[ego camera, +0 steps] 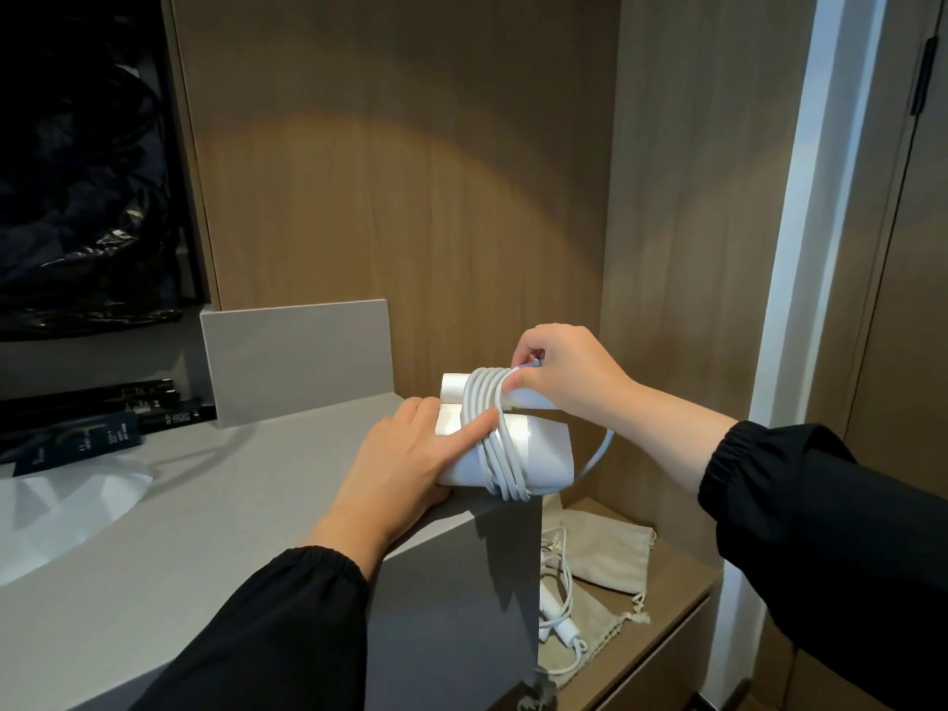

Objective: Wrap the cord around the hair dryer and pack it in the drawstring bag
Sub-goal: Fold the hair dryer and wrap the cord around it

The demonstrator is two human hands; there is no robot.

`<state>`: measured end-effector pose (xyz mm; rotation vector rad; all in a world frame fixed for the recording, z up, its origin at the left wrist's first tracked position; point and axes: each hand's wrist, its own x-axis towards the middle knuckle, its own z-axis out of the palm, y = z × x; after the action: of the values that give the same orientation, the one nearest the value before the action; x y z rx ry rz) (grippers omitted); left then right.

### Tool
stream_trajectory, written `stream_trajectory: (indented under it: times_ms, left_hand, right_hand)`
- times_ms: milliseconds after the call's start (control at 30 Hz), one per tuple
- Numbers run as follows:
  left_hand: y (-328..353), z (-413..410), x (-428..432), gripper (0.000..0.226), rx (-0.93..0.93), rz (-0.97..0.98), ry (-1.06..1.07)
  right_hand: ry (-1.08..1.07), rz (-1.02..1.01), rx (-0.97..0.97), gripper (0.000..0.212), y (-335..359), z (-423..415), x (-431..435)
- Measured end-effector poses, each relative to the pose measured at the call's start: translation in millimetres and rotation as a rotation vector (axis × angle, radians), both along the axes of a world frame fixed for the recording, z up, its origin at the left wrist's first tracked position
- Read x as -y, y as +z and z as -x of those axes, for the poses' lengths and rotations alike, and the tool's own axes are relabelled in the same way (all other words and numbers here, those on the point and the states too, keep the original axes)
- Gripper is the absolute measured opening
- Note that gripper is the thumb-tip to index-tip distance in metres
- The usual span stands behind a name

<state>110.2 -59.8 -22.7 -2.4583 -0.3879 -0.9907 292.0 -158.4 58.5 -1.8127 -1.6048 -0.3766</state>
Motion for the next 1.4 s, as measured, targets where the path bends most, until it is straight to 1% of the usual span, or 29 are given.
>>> stream_trajectory:
  times_ms: [133, 267, 333, 433, 533, 600, 667, 767, 867, 933, 1067, 1200, 1267, 1400]
  left_hand:
    - [0, 1, 0, 0.089, 0.005, 0.008, -0.021]
    - [1, 2, 4, 0.081, -0.009, -0.031, 0.000]
    - [2, 2, 6, 0.080, -0.011, -0.038, 0.027]
    - [2, 3, 8, 0.082, -0.017, -0.036, 0.043]
    - [2, 4, 9, 0.082, -0.026, -0.025, 0.054]
    - [2, 3, 9, 0.083, -0.031, -0.015, 0.061]
    - [2, 3, 8, 0.083, -0.031, -0.014, 0.065]
    - [2, 4, 8, 0.084, -0.036, -0.006, 0.074]
    - [2, 3, 9, 0.086, -0.040, -0.008, 0.091]
    - [2, 3, 9, 0.085, -0.043, -0.013, 0.094]
    - [2, 4, 9, 0.086, -0.033, -0.015, 0.097]
    - [3, 3, 8, 0.086, -0.020, -0.016, 0.081]
    - [2, 4, 9, 0.086, -0.022, -0.025, 0.085]
    - [2, 5, 9, 0.085, -0.020, -0.033, 0.075]
  right_hand:
    - [0.014, -0.003, -0.031, 0.020, 1, 0, 1]
    - [0.033, 0.037, -0.065, 0.022, 2, -5, 2]
    - [0.041, 0.057, -0.071, 0.023, 2, -7, 3]
    - [0.035, 0.094, -0.032, 0.020, -3, -9, 3]
    - [0.002, 0.159, 0.051, 0.017, -12, -11, 4]
    - [-0.009, 0.193, 0.088, 0.023, -15, -11, 5]
    - [-0.010, 0.200, 0.066, 0.029, -16, -12, 7]
    - [-0.053, 0.139, 0.036, 0.027, -18, -13, 6]
    - [-0.151, -0.009, 0.137, 0.028, -21, -15, 6]
    - [-0.159, -0.030, 0.179, 0.032, -23, -14, 7]
    - [-0.056, 0.137, 0.121, 0.044, -26, -15, 11]
    - [0.014, 0.263, 0.082, 0.053, -18, -18, 14]
    - [0.038, 0.300, 0.063, 0.052, -11, -19, 10]
    - [0.056, 0.414, 0.075, 0.046, -2, -21, 1]
